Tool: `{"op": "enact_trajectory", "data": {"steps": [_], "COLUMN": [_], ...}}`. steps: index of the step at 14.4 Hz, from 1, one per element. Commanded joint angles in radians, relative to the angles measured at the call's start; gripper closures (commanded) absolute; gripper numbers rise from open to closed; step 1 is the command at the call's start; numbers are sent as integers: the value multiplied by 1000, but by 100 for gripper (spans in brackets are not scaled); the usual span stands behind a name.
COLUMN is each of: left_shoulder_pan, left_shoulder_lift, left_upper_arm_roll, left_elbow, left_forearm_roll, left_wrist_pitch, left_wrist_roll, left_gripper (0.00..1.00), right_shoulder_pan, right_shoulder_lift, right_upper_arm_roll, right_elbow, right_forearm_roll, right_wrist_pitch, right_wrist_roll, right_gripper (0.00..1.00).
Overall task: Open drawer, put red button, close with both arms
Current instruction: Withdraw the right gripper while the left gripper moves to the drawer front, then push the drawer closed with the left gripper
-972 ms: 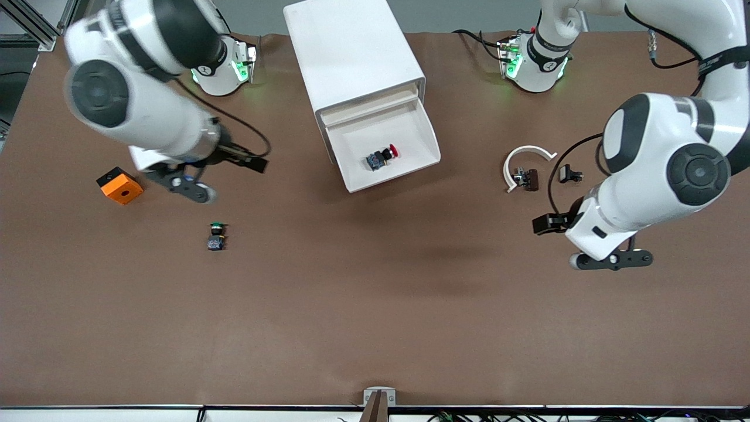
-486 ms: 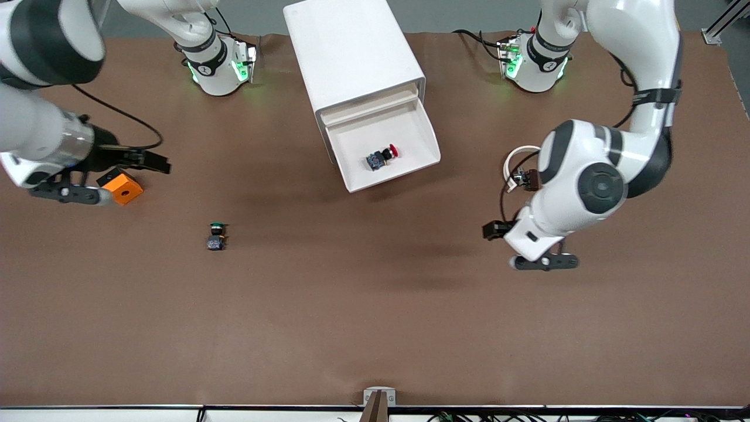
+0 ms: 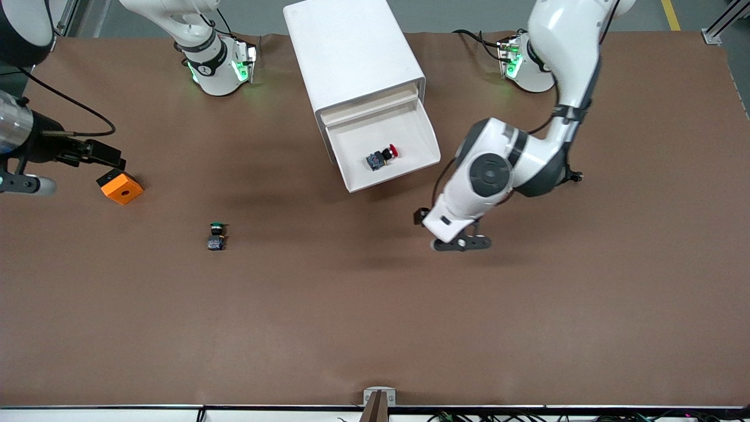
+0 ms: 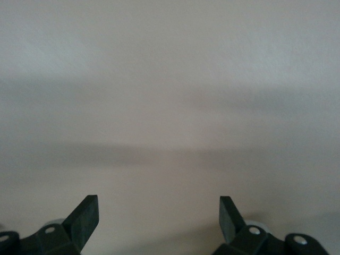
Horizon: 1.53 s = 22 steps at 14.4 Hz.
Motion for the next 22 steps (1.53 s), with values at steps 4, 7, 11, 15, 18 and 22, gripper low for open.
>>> {"op": "enact_trajectory", "data": {"steps": [4,7,11,15,18,22], "left_shoulder_pan": [-88,-88,-106,-143,-156,-185], "left_shoulder_lift": [32,29,32,29,30,38], "left_upper_arm_roll": [-49,-118,-174,-194,-229,-241], "left_elbow": [-5,-5,-8,-15,-35,-35], "left_forearm_roll": [-24,-32,-110,-110,-112,-112], "left_wrist_pitch": [-17,-99,-157,-202,-216,-216], "left_wrist_roll": [-190,-259,-334,-382,-411,-434], "left_gripper": [0,0,0,0,0,0], "right_shoulder_pan": [-7,-20,-20,-20,-19,-19], "right_shoulder_lift": [3,3,2,3,3,3], "right_upper_arm_roll": [5,7,7,8,8,8], "right_elbow": [70,92,93,99,100,100], "right_forearm_roll": [-23,-23,-23,-23,-23,-23], "right_wrist_pitch": [-30,-30,-29,-26,-23,-21], "right_wrist_roll": [-3,-3,-3,-1,2,2], "right_gripper": [0,0,0,0,0,0]}}
